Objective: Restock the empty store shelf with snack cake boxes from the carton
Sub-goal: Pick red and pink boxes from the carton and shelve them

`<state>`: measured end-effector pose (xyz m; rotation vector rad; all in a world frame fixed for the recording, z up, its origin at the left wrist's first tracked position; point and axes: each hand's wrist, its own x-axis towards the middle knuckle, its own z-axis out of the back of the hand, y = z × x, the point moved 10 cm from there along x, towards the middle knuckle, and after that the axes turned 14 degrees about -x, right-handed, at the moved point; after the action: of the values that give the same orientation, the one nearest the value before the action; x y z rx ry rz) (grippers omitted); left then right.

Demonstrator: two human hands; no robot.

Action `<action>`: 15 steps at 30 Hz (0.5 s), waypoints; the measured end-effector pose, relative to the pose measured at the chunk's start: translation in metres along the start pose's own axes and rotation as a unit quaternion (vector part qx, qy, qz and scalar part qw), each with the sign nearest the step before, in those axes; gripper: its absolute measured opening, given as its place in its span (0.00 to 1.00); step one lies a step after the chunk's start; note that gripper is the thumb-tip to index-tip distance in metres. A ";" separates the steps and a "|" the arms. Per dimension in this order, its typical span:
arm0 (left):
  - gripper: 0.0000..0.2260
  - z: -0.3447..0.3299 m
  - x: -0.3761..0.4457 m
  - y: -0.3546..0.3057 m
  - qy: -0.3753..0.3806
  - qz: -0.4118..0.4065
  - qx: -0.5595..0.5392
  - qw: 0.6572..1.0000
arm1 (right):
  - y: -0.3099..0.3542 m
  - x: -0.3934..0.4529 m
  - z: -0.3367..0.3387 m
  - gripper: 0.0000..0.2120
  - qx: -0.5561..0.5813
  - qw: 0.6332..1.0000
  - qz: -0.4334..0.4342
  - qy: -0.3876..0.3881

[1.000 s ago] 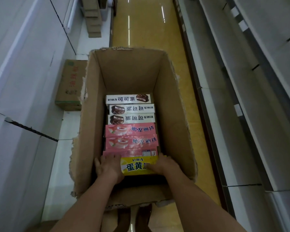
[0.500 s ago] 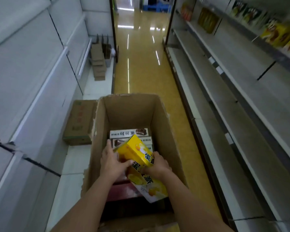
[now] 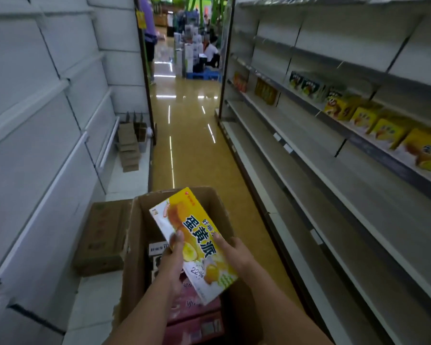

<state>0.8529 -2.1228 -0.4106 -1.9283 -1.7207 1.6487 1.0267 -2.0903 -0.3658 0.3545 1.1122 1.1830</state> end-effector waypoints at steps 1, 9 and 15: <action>0.34 -0.002 0.000 -0.001 -0.017 -0.007 -0.017 1.000 | -0.005 -0.002 0.013 0.48 -0.002 0.999 -0.008 -0.043; 0.30 -0.077 -0.029 0.002 0.076 0.025 -0.129 0.988 | 0.002 -0.018 0.050 0.23 0.286 0.956 0.015 -0.066; 0.43 -0.054 -0.041 -0.060 -0.039 -0.170 0.152 0.973 | -0.020 -0.045 0.117 0.25 0.293 0.951 0.021 -0.092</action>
<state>0.8598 -2.1013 -0.3234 -1.3667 -1.5981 1.7491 1.1370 -2.1014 -0.3034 0.9313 1.2803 0.8133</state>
